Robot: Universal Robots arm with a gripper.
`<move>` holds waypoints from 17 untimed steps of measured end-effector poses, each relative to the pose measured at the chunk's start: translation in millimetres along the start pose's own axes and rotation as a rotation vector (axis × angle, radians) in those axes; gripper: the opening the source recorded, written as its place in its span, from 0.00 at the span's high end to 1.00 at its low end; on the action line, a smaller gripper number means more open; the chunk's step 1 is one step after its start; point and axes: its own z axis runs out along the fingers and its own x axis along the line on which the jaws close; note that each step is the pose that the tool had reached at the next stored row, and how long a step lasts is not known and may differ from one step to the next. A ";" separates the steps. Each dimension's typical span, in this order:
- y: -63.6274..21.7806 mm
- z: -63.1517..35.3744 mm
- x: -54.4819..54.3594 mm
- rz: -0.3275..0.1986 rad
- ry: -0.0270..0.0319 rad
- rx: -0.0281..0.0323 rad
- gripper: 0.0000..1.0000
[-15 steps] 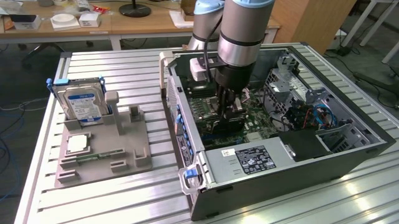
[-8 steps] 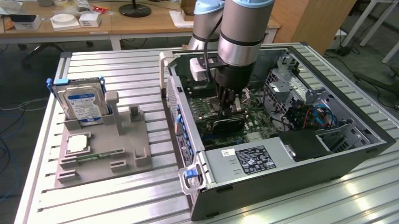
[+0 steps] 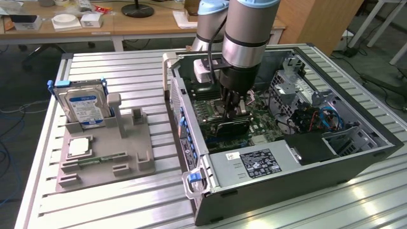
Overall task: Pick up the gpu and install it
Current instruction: 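Press down on the gpu until it lock into place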
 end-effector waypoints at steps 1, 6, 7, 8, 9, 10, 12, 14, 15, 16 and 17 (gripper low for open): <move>0.0 0.0 0.0 0.000 -0.0001 0.0000 0.90; 0.0 0.0 0.0 0.000 -0.0001 0.0000 0.90; 0.0 0.0 0.0 0.000 0.0000 -0.0009 0.90; 0.0 -0.1 0.0 0.000 0.0002 -0.0121 0.90; 0.0 -0.1 0.0 0.000 0.0007 -0.0295 0.90; 0.0 -0.1 0.0 0.001 0.0009 -0.0481 0.90; 0.0 0.0 0.0 0.001 0.0014 -0.0850 0.90; 0.0 0.0 0.0 0.001 0.0020 -0.1215 0.90; 0.0 0.0 0.0 0.002 0.0021 -0.1395 0.90; 0.1 0.0 0.0 0.002 0.0024 -0.1574 0.90; 0.0 0.0 0.0 0.002 0.0028 -0.1754 0.90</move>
